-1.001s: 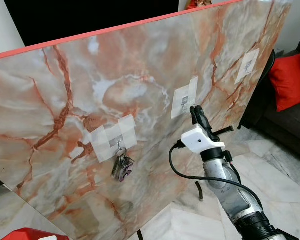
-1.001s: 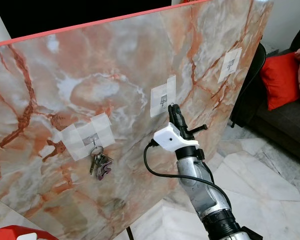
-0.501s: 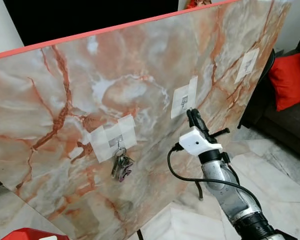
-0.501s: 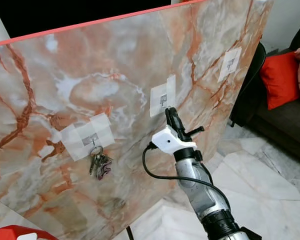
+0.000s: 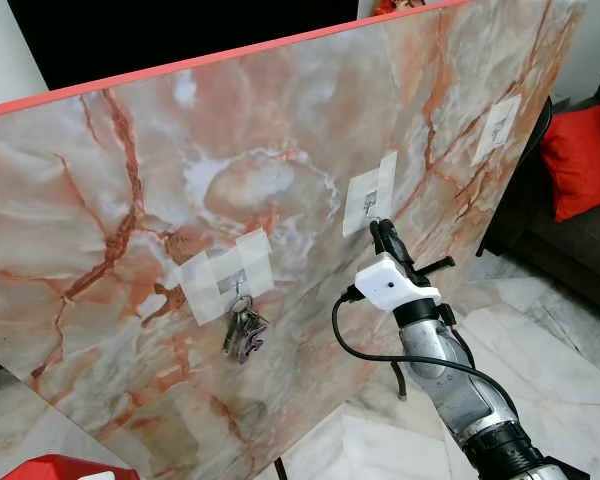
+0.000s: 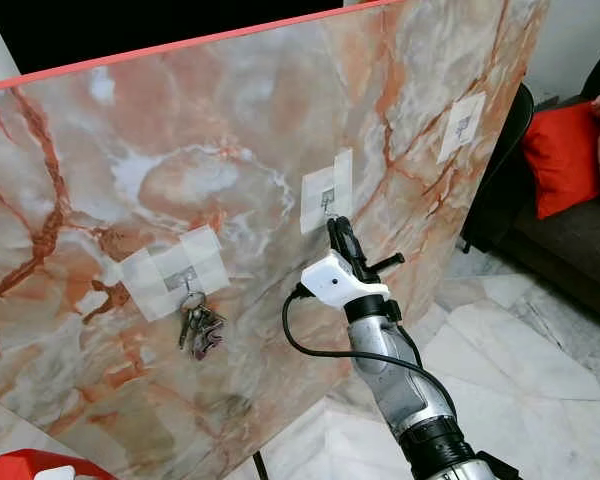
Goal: Hang keys on a hook
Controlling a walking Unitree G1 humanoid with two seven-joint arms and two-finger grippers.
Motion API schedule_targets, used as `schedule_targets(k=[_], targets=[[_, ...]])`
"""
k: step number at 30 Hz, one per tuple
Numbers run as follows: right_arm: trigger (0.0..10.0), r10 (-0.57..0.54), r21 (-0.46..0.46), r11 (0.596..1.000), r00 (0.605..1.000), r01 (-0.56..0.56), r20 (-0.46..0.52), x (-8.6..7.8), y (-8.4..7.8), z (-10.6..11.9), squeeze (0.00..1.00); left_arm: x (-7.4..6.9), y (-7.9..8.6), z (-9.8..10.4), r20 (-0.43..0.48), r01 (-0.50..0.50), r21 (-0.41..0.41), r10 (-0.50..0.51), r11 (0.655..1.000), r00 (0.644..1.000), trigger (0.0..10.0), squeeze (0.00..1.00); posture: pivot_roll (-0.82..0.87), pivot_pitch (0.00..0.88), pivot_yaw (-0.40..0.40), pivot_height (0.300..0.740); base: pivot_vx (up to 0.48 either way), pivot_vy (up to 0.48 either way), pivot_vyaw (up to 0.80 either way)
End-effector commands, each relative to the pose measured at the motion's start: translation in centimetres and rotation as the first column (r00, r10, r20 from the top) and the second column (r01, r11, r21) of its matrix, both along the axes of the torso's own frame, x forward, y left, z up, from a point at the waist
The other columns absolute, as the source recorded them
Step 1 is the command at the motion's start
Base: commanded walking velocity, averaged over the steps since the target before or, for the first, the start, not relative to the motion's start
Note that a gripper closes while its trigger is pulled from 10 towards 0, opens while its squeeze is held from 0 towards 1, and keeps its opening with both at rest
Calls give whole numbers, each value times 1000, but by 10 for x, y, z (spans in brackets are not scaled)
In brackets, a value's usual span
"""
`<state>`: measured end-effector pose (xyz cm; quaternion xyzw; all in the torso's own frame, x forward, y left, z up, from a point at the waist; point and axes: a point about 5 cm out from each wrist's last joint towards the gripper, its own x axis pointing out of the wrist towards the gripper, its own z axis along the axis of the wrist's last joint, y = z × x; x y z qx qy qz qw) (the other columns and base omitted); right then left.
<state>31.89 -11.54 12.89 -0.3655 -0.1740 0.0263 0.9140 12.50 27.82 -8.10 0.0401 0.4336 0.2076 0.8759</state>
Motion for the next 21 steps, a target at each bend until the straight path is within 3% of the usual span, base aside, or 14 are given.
schedule_targets(k=[1,21], targets=[[10000,15,1,1000,1000,-15,12,2,4,4,0,-4,-1,-2,-12,-12,-8,12,1000,1000,10000,0,36,0,-15,740,0,0,0],[10000,17,2,1000,999,-17,40,5,7,9,0,-1,-3,-1,-4,-7,-5,7,1000,1000,10000,0,38,0,-13,740,0,0,0]])
